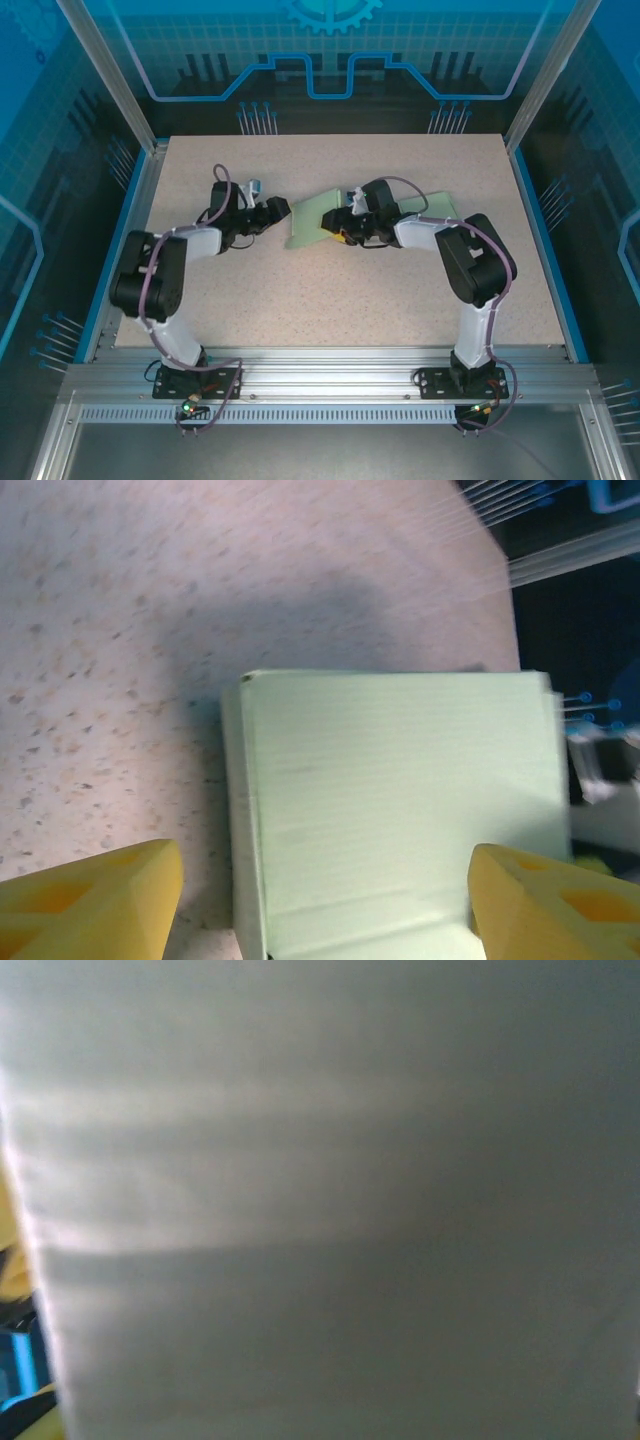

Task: Fold the paper box

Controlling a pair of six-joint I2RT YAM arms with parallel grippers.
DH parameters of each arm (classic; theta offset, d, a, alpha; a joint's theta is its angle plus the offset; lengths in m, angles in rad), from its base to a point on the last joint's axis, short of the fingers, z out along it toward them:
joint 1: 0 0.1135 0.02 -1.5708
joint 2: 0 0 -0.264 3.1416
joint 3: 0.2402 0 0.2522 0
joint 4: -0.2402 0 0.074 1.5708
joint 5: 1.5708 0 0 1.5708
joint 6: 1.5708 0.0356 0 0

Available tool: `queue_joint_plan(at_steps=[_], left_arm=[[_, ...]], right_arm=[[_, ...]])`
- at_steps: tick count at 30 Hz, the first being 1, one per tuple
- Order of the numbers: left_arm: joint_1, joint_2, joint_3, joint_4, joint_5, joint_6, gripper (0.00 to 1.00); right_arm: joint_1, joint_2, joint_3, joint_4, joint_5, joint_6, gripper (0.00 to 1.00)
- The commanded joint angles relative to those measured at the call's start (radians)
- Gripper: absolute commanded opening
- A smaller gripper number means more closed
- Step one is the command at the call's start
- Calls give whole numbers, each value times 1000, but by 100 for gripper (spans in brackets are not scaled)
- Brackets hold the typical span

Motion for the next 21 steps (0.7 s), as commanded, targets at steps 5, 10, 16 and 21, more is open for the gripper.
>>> queue_joint_plan(at_steps=[5, 10, 16, 21], left_arm=[[-304, -346, -256, 205, -392, 787, 99], [-538, -339, -305, 208, -643, 1210, 99], [-609, -200, -269, 263, -856, 1291, 99], [-611, -118, -206, 267, -985, 1306, 98]], right_arm=[[-65, -64, -50, 7, -195, 155, 52], [-75, -91, -59, -45, -275, 195, 52], [-70, -127, -53, -156, -320, 180, 52], [-67, -162, -49, -261, -327, 125, 53]])
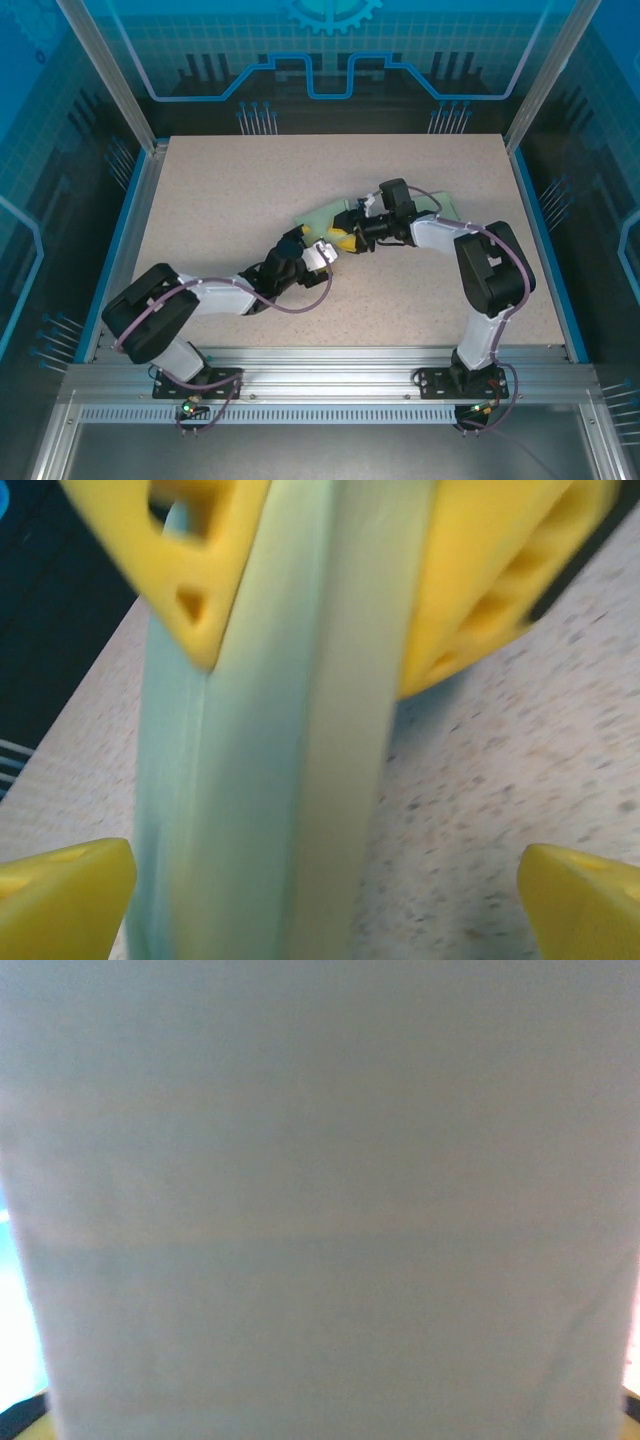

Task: Fold the paper box

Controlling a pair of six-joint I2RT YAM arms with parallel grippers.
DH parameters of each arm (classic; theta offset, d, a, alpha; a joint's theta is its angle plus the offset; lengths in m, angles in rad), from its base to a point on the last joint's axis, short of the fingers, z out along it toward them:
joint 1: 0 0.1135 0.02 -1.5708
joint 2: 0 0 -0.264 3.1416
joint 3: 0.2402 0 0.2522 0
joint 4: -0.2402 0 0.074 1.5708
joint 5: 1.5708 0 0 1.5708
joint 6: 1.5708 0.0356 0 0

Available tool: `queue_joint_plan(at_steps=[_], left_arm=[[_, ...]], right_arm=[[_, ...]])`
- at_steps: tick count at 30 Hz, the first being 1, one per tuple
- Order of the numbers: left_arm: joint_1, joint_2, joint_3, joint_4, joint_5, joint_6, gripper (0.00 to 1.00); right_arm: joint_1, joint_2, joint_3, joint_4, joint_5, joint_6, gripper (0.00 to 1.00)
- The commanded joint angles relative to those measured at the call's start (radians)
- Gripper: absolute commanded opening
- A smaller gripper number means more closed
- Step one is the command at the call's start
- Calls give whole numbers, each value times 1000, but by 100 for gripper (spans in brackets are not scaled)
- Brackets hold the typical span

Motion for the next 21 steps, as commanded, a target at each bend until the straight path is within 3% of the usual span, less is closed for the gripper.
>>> queue_joint_plan(at_steps=[1, 7, 12, 18, 21], left_arm=[[-6, 30, 66, 50, -148, 64, 97], [-5, 54, 108, 15, -184, 67, 84], [-5, 6, 114, -70, -156, 54, 61], [2, -78, 144, -332, -2, 53, 47], [31, -105, 203, -537, 137, 14, 43]], right_arm=[[1, -49, 3, -123, -45, -51, 53], [2, -60, -4, -159, -63, -69, 54], [-4, -64, 0, -172, -59, -84, 58], [-35, -82, 6, -175, -49, -101, 70], [-65, -116, 3, -186, -39, -119, 76]])
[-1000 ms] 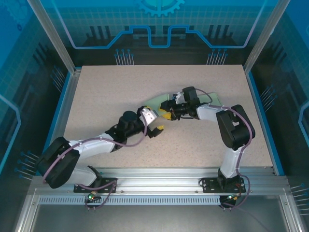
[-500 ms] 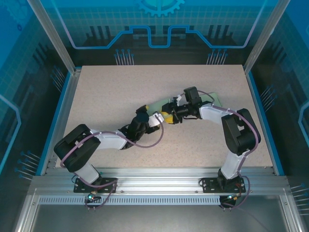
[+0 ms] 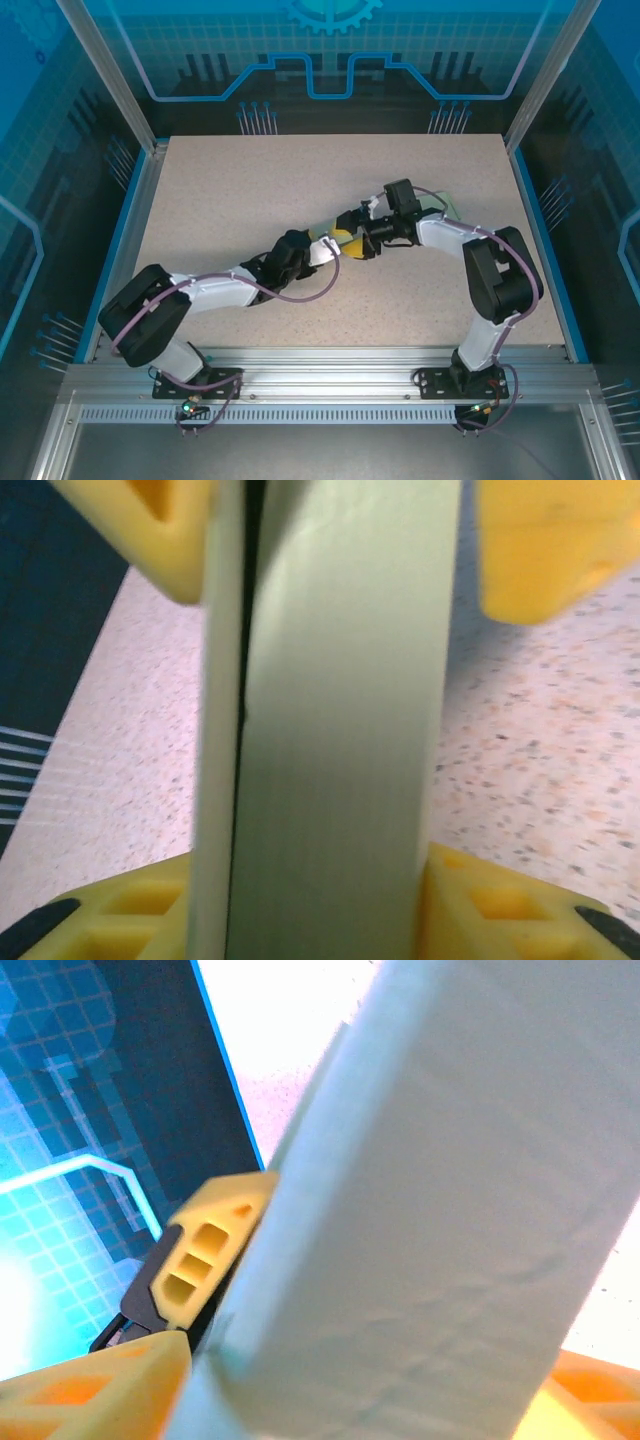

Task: Fold the paper box

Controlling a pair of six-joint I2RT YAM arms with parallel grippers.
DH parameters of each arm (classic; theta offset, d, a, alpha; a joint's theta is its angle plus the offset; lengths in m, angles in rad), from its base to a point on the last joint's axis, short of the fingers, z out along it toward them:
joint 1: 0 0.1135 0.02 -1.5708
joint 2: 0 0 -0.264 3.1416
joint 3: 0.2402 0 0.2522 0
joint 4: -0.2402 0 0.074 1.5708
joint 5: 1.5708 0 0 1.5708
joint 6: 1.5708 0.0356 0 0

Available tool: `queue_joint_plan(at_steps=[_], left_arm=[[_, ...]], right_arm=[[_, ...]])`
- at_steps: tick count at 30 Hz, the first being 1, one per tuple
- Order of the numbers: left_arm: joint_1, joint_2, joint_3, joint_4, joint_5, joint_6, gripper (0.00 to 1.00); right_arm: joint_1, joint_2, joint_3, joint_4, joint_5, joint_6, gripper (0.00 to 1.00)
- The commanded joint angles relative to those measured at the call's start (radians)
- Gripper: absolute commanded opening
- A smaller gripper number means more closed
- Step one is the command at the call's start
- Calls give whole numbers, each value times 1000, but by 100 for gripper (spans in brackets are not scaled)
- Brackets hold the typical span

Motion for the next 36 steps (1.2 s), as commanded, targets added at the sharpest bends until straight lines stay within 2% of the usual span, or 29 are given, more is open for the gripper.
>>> queue_joint_plan(at_steps=[1, 5, 8, 12, 17, 20, 21, 24, 30, 36], left_arm=[[46, -51, 103, -299, 196, -56, 42], [125, -12, 256, -607, 426, -88, 42], [170, 42, 344, -759, 512, -72, 42], [197, 121, 415, -847, 541, -29, 43], [223, 220, 514, -914, 599, 16, 46], [229, 275, 565, -939, 606, 29, 47], [233, 289, 578, -947, 612, 31, 47], [237, 307, 591, -951, 617, 33, 47], [255, 318, 591, -954, 627, 44, 47], [263, 346, 616, -974, 627, 54, 47]], right_arm=[[-50, -75, 4, -62, -2, -44, 77], [-117, -170, 1, -162, 64, -135, 78], [-153, -248, 7, -263, 161, -239, 78], [-152, -320, 38, -374, 308, -410, 76], [-46, -313, 105, -476, 545, -629, 66], [23, -278, 114, -461, 689, -667, 67], [37, -263, 110, -442, 712, -666, 71], [48, -221, 87, -364, 708, -639, 75], [48, -133, 111, -274, 605, -635, 76], [46, -35, 165, -242, 570, -633, 75]])
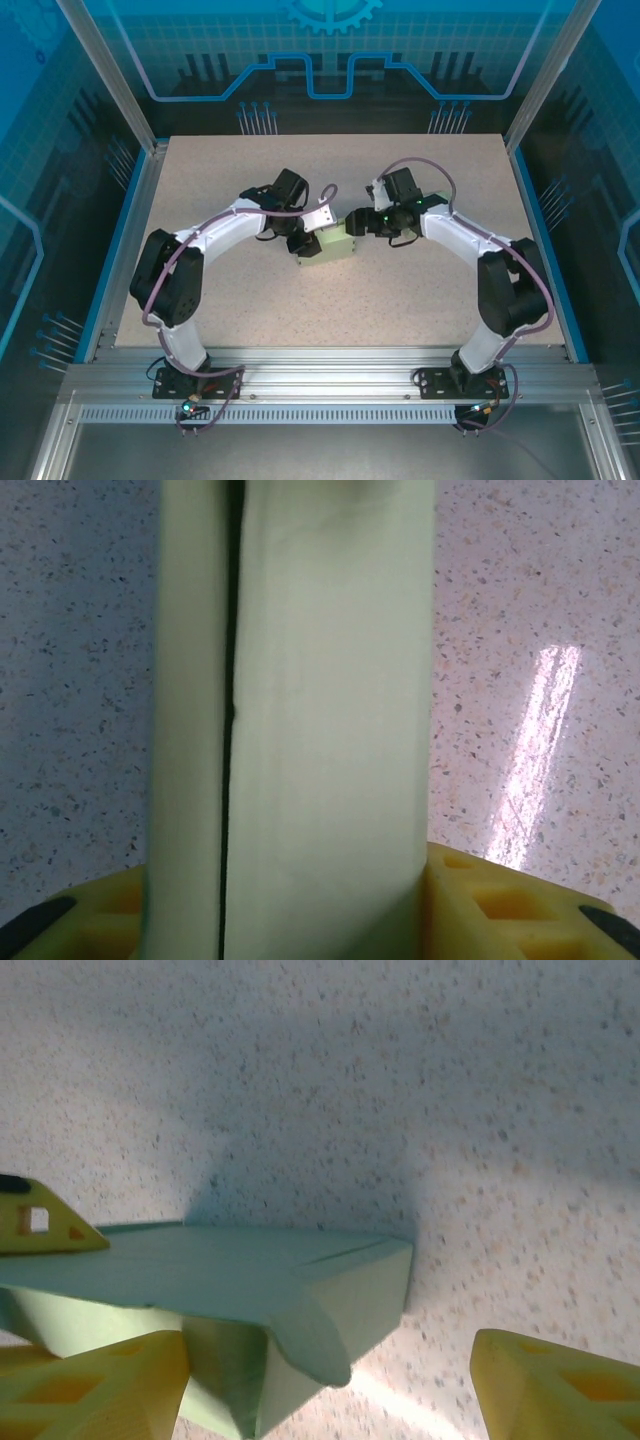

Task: Fold the paper box

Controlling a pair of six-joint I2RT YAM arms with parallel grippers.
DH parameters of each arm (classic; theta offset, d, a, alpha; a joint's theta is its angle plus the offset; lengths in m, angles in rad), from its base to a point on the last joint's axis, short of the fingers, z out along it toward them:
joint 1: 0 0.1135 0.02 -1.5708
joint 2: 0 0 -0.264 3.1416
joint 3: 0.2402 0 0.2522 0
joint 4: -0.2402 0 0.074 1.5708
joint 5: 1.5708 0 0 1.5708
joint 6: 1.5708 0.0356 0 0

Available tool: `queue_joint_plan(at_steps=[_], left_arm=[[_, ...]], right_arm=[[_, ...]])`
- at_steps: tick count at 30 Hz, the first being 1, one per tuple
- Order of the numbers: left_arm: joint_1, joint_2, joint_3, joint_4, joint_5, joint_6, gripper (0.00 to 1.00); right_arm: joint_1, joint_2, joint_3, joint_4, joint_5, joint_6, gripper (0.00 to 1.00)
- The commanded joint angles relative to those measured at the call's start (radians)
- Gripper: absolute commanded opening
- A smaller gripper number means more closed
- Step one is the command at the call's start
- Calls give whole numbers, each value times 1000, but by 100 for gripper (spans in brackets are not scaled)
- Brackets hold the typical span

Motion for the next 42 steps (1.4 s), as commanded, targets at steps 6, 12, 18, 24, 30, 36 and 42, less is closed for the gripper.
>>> queue_joint_plan(at_steps=[6, 12, 18, 24, 30, 36, 42], left_arm=[[9, 83, 9, -111, 15, 8, 48], [9, 105, 45, -111, -40, -28, 50], [10, 111, 49, -117, -41, -32, 49], [10, 115, 54, -123, -46, -24, 49], [10, 120, 70, -139, -41, -16, 49], [9, 129, 84, -157, -40, -10, 49], [11, 135, 86, -159, -40, -10, 49]], right_arm=[[4, 77, 20, 36, -18, -13, 56], [25, 94, 2, -1, 41, -32, 32], [29, 14, 34, -75, 108, -65, 46], [-18, -84, 63, -92, 115, -141, 49], [-46, -64, 105, -71, 42, -257, 49], [-45, 32, 200, -106, -12, -364, 49], [-29, 88, 258, -140, -76, -436, 49]])
